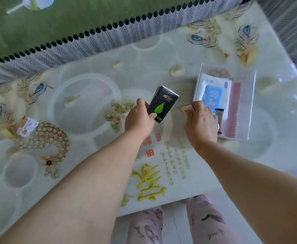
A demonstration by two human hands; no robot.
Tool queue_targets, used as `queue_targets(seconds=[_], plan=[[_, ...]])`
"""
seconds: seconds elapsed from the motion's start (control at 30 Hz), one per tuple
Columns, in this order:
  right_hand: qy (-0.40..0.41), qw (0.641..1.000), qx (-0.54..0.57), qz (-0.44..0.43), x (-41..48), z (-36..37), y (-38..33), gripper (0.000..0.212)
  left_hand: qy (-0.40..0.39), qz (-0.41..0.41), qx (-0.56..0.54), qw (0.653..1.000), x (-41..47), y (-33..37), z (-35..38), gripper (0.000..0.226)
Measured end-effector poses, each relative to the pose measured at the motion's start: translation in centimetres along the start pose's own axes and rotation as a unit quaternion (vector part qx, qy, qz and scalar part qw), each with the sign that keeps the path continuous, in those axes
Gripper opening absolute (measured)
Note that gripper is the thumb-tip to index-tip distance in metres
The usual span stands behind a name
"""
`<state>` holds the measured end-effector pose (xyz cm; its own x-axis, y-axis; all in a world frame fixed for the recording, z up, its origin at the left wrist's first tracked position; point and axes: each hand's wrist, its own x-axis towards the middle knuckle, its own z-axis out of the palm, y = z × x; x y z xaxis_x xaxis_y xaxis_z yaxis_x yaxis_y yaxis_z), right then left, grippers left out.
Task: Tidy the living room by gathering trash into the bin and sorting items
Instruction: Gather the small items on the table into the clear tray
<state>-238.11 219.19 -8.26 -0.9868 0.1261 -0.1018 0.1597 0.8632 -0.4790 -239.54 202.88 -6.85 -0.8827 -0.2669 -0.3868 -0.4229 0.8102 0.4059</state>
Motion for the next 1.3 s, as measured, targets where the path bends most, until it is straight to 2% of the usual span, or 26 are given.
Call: queue_targets(seconds=[0.27, 0.47, 0.53, 0.63, 0.97, 1.07, 1.13, 1.2, 1.3], plan=[[0.001, 0.993, -0.031, 0.115, 1.0, -5.0, 8.4, 0.016, -0.019, 0.08, 0.004, 0.997, 0.2, 9.9, 2.7, 0.032], [-0.114, 0.983, -0.008, 0.143, 0.2, -5.8, 10.8, 0.03, -0.04, 0.095, 0.012, 0.995, -0.5, 12.6, 5.3, 0.031], [-0.129, 0.981, 0.001, 0.144, 0.2, -5.7, 11.1, 0.033, -0.042, 0.094, 0.013, 0.995, -0.7, 12.9, 5.7, 0.032], [-0.104, 0.982, 0.023, 0.156, 0.5, -5.8, 11.8, 0.039, -0.048, 0.094, 0.013, 0.994, -0.7, 13.6, 6.3, 0.033], [-0.071, 0.985, 0.038, 0.15, 2.6, -7.6, 14.4, 0.036, -0.037, 0.044, -0.02, 0.998, 0.0, 18.8, 9.1, 0.036], [-0.062, 0.987, 0.043, 0.142, 2.9, -7.7, 14.9, 0.038, -0.074, 0.055, -0.019, 0.996, 0.1, 20.6, 10.5, 0.051], [-0.057, 0.988, 0.042, 0.14, 3.1, -7.6, 15.2, 0.038, -0.112, 0.072, 0.032, 0.991, -0.2, 21.5, 11.2, 0.059], [-0.051, 0.988, 0.045, 0.138, 3.2, -7.6, 15.4, 0.039, -0.114, 0.091, 0.072, 0.987, -0.5, 21.9, 11.8, 0.048], [-0.039, 0.991, 0.031, 0.126, 3.1, -7.5, 15.5, 0.039, -0.074, 0.097, 0.1, 0.988, -0.3, 21.3, 11.7, 0.029]])
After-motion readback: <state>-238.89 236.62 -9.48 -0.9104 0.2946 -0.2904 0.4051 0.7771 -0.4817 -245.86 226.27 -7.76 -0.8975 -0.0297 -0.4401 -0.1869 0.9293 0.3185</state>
